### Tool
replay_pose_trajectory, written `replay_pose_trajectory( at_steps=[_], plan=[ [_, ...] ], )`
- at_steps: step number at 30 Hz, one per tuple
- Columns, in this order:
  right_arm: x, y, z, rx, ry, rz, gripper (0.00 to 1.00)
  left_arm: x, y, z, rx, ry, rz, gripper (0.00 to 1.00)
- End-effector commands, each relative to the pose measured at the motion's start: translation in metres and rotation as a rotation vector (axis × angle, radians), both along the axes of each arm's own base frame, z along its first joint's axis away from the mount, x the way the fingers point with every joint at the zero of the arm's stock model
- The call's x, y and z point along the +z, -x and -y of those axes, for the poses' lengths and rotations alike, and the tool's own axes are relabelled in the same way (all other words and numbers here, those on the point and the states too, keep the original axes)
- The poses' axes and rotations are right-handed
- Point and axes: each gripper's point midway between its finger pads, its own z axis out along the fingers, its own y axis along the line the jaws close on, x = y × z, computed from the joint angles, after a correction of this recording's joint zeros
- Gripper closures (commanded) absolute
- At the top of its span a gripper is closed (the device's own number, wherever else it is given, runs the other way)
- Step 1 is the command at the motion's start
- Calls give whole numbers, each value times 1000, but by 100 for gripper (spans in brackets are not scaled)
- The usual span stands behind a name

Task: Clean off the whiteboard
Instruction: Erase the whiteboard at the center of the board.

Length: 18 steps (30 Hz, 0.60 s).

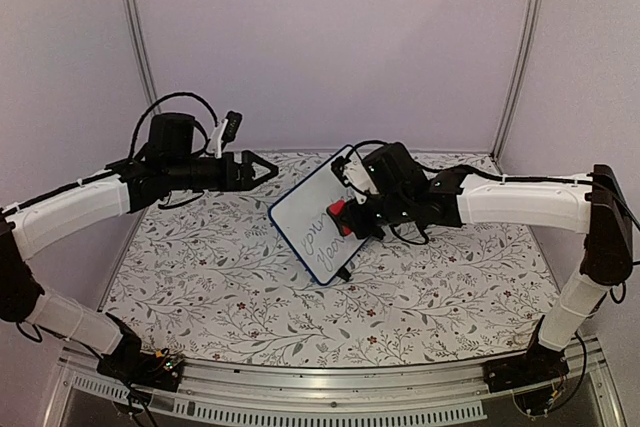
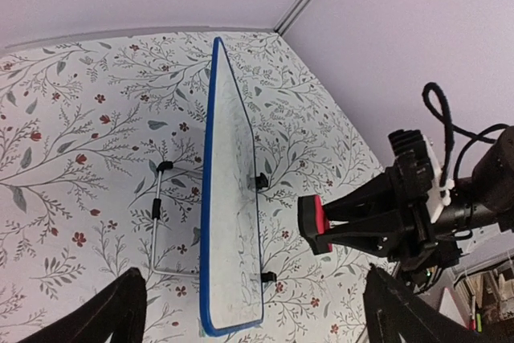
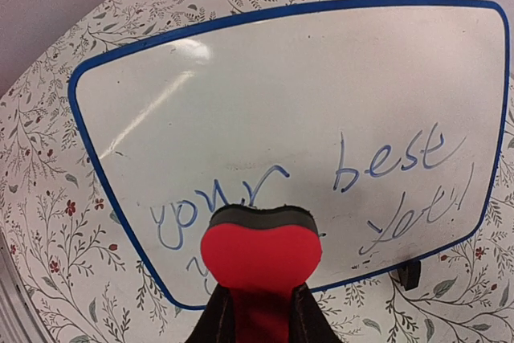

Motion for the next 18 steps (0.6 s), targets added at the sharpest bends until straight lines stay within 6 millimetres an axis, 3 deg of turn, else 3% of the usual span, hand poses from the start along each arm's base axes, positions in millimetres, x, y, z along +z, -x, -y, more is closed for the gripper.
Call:
replay_pose_trajectory(
  at_steps=[1,6,18],
  plan=[
    [11,0,-13,-13,-34,24,94,-42,0,-4,-10,-45,-61,9],
    [3,3,-15,-9,-39,8,94,-60,-1,2,-34,-42,-92,15],
    [-9,12,-22,8,-52,-4,94,-65,-6,7,-68,13,-114,36]
  ],
)
